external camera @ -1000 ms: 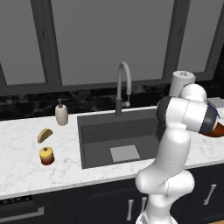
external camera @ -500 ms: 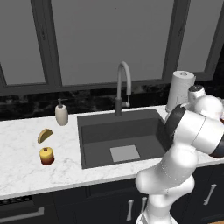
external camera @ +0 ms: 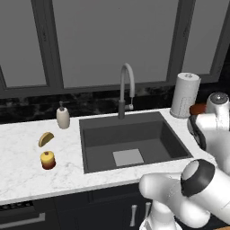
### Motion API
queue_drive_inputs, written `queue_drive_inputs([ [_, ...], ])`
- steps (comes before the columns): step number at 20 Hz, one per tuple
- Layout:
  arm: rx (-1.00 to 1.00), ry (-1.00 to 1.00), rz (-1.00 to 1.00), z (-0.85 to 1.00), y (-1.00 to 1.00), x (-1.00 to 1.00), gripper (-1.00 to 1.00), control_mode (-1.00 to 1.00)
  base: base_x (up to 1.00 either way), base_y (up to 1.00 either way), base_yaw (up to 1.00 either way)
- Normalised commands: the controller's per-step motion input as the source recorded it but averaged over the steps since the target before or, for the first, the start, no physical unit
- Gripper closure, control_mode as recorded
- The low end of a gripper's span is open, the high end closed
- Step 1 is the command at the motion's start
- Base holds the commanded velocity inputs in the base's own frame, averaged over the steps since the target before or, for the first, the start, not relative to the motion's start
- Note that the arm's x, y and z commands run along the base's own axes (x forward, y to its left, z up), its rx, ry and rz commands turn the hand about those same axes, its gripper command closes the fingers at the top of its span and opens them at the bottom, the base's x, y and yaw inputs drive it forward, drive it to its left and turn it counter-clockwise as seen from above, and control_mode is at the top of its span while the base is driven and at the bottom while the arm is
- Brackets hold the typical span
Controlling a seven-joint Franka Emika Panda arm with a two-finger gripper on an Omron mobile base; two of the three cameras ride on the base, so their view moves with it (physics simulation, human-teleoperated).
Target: Pick the sweet potato from the sink and place it in the bowl. Then pick the bowl and place it in the microwave. Then close the microwave door and press the start button.
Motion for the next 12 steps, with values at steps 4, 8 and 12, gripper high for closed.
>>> queue_drive_inputs([
  [4, -0.02, 0.0, 0.41, 0.93, 0.42, -0.65, 1.0, -1.0, 0.0, 0.0, 0.0],
  [8, -0.1, 0.0, 0.43, 0.82, 0.77, -0.82, 1.0, -1.0, 0.0, 0.0, 0.0],
  [12, -0.03, -0.02, 0.22, 0.58, 0.8, -0.74, 1.0, -1.0, 0.0, 0.0, 0.0],
])
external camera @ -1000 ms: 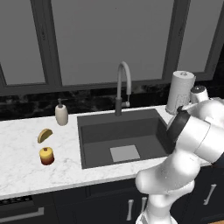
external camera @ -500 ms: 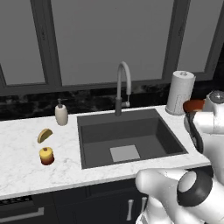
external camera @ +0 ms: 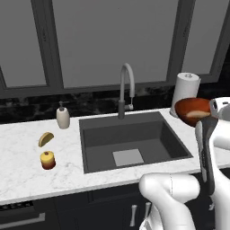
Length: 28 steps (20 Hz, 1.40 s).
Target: Pick the sweet potato from the sink and place it in the bowl. Then pick the bowl and place it in the microwave. Then close the microwave door and press the start button.
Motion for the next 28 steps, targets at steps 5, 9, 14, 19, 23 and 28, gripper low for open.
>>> queue_drive_inputs([
  [5, 0.0, -0.01, 0.12, 0.77, 0.6, -0.47, 1.0, -1.0, 0.0, 0.0, 0.0],
  [9, 0.0, 0.0, 0.16, 0.84, 0.52, -0.33, 1.0, -1.0, 0.0, 0.0, 0.0],
  [14, 0.0, 0.0, 0.21, 0.67, 0.65, -0.53, 1.0, -1.0, 0.0, 0.0, 0.0],
  [19, 0.0, 0.0, 0.2, 0.5, 0.73, -0.58, 1.0, -1.0, 0.0, 0.0, 0.0],
  [23, 0.0, -0.01, 0.16, 0.29, 0.59, -0.58, 1.0, -1.0, 0.0, 0.0, 0.0],
  [28, 0.0, 0.0, 0.05, 0.1, 0.24, -0.23, 1.0, 1.0, -0.3, 0.09, 0.06],
])
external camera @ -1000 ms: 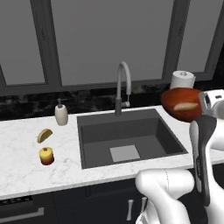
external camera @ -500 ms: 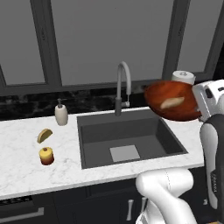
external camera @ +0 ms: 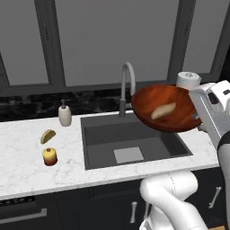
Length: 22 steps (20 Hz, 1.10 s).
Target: Pick the sweet potato from the sink and place it in the bowl. Then pick the bowl and place it in the microwave. Then close the microwave door and press the start button.
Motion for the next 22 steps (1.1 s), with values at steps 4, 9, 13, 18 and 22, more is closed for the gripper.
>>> queue_drive_inputs([
  [4, 0.0, 0.0, 0.0, 0.0, 0.0, 0.0, 1.0, 1.0, -0.98, 0.06, 0.18],
  [9, 0.0, 0.0, 0.0, 0.0, 0.0, 0.0, 1.0, 1.0, -0.27, 0.66, 0.68],
  [13, 0.0, 0.0, 0.0, 0.0, 0.0, 0.0, 1.0, 1.0, 0.0, 0.16, 0.95],
  [18, 0.0, 0.0, 0.0, 0.0, 0.0, 0.0, 1.0, 1.0, 0.0, 0.0, 1.0],
  [22, 0.0, 0.0, 0.0, 0.0, 0.0, 0.0, 1.0, 1.0, 0.0, 0.0, 1.0],
])
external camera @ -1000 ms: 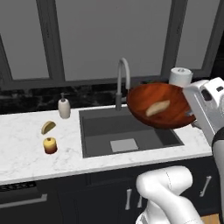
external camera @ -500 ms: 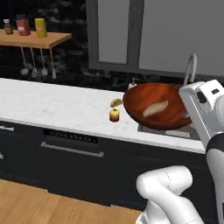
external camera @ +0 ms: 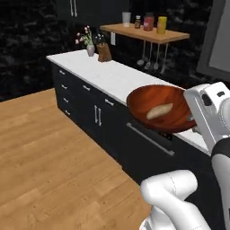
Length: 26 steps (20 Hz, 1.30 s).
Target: Pick the sweet potato from the sink and place it in the bowl. Then pick the bowl and place it in the microwave. Then close the microwave door and press the start button.
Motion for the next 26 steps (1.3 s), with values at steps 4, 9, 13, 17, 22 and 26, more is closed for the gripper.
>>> queue_drive_inputs([
  [4, 0.0, 0.0, 0.0, 0.0, 0.0, 0.0, 1.0, 1.0, 0.0, 0.0, 0.99],
  [9, 0.0, 0.0, 0.0, 0.0, 0.0, 0.0, 1.0, 1.0, 0.0, 0.0, 0.98],
  [13, 0.0, 0.0, 0.0, 0.0, 0.0, 0.0, 1.0, 1.0, 0.0, 0.0, 0.98],
  [17, 0.0, 0.0, 0.0, 0.0, 0.0, 0.0, 1.0, 1.0, 0.0, 0.13, 0.95],
  [22, 0.0, 0.0, 0.0, 0.0, 0.0, 0.0, 1.0, 1.0, 0.2, 0.27, 0.85],
  [26, 0.0, 0.0, 0.0, 0.0, 0.0, 0.0, 1.0, 1.0, 0.71, -0.1, 0.66],
])
